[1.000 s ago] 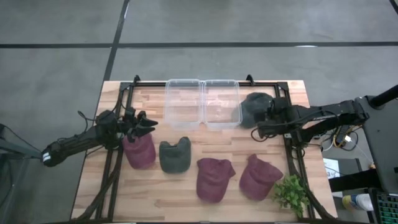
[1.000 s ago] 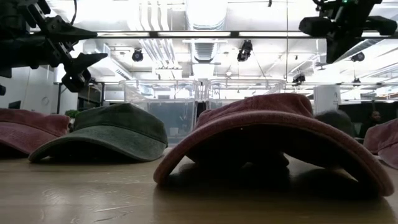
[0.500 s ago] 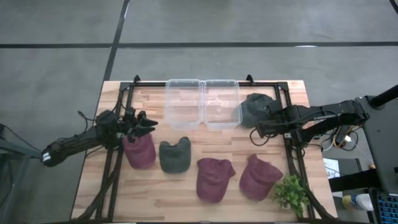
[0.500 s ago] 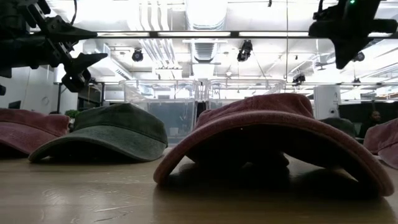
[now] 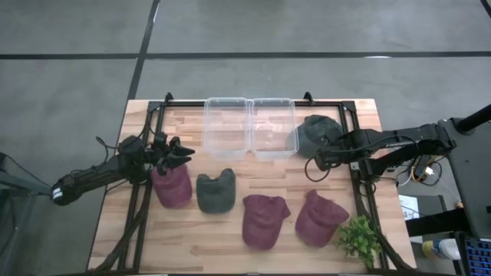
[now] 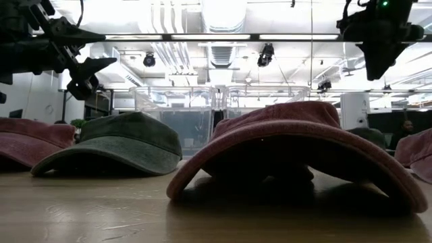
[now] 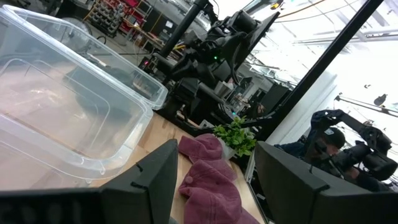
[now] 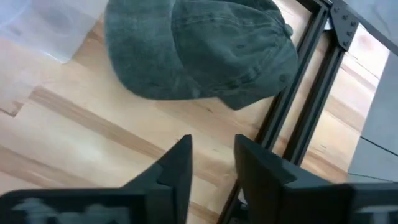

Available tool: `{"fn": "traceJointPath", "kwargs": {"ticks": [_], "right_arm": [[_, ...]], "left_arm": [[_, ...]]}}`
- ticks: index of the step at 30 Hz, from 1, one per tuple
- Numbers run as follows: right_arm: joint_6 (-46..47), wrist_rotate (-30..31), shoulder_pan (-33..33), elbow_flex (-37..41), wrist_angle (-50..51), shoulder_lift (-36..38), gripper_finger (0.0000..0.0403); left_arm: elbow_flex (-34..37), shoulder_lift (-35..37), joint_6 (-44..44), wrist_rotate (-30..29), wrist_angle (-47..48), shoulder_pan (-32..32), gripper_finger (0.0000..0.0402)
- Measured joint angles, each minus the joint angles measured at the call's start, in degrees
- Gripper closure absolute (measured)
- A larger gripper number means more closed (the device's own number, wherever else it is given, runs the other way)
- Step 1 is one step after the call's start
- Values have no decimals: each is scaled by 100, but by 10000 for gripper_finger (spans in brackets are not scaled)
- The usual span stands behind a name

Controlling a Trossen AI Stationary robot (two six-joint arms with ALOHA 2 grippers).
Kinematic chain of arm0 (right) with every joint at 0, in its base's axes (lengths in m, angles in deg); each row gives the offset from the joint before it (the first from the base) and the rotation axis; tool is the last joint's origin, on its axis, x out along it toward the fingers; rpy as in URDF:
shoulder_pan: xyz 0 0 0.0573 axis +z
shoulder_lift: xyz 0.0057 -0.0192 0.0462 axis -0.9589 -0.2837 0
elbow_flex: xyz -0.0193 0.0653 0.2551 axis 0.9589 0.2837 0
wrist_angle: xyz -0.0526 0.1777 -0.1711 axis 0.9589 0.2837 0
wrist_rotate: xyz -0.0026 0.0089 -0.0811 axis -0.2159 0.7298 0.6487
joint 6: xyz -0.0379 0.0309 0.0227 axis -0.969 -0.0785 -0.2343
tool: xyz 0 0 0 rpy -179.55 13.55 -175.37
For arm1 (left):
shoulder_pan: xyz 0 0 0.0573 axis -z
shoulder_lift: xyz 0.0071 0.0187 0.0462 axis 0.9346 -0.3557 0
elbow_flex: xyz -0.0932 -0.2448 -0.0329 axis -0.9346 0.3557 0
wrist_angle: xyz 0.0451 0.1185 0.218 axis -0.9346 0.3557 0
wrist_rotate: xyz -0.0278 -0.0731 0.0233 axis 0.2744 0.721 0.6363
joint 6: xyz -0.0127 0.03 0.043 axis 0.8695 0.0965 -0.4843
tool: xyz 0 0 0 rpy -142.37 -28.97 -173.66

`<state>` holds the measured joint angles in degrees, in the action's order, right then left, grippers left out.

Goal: Pick & Place hat
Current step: Put the top black cap into the right transparent bin

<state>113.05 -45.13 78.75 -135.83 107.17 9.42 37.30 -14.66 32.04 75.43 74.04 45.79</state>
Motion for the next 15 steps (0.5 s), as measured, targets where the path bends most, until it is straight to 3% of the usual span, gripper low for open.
{"fn": "traceJointPath", "kwargs": {"ticks": [6,15], "right_arm": [[-88,2,-647,172,-14,-2,215],[-721,-52,-2382,409,-445,-7,152]], "left_arm": [[0,0,0,0,0,0,195],[0,0,0,0,-1,0,195]]}}
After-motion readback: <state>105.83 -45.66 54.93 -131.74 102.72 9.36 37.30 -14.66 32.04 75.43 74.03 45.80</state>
